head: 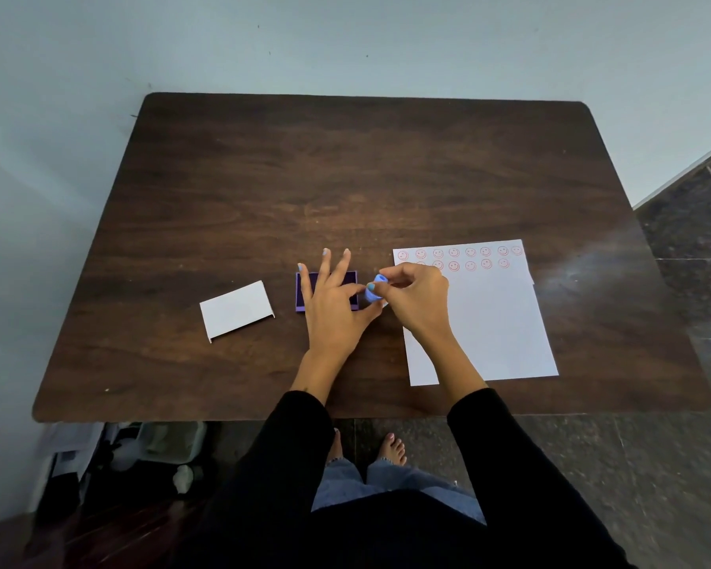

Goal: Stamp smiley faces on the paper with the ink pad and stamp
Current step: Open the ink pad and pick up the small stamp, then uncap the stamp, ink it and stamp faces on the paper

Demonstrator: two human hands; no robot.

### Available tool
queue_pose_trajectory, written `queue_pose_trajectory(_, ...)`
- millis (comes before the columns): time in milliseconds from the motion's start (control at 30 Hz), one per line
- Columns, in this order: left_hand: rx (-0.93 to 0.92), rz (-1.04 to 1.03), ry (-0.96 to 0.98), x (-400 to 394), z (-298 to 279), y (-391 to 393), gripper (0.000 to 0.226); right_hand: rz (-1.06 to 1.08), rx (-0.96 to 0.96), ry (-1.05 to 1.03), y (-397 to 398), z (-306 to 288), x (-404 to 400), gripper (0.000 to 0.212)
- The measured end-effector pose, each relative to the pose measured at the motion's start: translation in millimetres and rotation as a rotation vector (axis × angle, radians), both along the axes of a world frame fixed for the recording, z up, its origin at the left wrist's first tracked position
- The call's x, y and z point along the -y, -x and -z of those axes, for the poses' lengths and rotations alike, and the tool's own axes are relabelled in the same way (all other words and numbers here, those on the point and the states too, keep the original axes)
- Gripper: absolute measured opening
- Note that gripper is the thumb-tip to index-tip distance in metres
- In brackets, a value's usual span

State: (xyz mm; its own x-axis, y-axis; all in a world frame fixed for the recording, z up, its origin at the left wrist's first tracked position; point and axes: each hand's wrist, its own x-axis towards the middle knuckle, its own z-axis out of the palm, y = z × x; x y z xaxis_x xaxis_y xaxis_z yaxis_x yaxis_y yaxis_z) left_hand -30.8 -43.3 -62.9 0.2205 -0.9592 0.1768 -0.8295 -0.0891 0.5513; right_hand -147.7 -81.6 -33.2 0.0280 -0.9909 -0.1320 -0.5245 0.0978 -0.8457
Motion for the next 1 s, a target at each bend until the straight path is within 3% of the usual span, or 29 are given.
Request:
queue_pose_trajectory(300, -0.034, 0.035, 0.019, -8.6, 8.6, 4.1, 0.027, -0.113, 0.141, -0.001, 18.2, 2.9, 4.8, 0.025)
queue_pose_trajectory(400, 0.002, 0.06, 0.061, -17.2, 14.3, 15.4, 0.027, 0.037, 0.353, -0.045, 23.1, -1.9, 8.2, 0.024)
queue_pose_trajectory(533, 0.06, 0.072, 0.064, -26.2, 22.5, 25.6, 0.032, 0.167, 0.772, -0.248, 24.8, -10.5, 6.4, 0.012)
queue_pose_trajectory(600, 0.071, 0.087, 0.039, -29.4, 25.3, 25.4, 0.051, 0.212, 0.938, -0.369, 24.7, -12.7, 4.3, 0.011)
queue_pose_trajectory(667, 0.065, 0.081, 0.004, -32.8, 25.5, 23.5, 0.087, 0.249, 1.098, -0.471, 24.0, -13.0, 2.4, 0.014)
queue_pose_trajectory(767, 0.058, -0.03, -0.037, -33.7, 22.6, 10.9, 0.121, 0.292, 1.303, -0.576, 22.1, -13.6, 0.2, 0.014)
queue_pose_trajectory(1000, 0.055, -0.173, -0.235, -34.0, 28.5, -24.5, 0.133, 0.389, 1.576, -0.693, 8.9, -9.2, -1.8, 0.025)
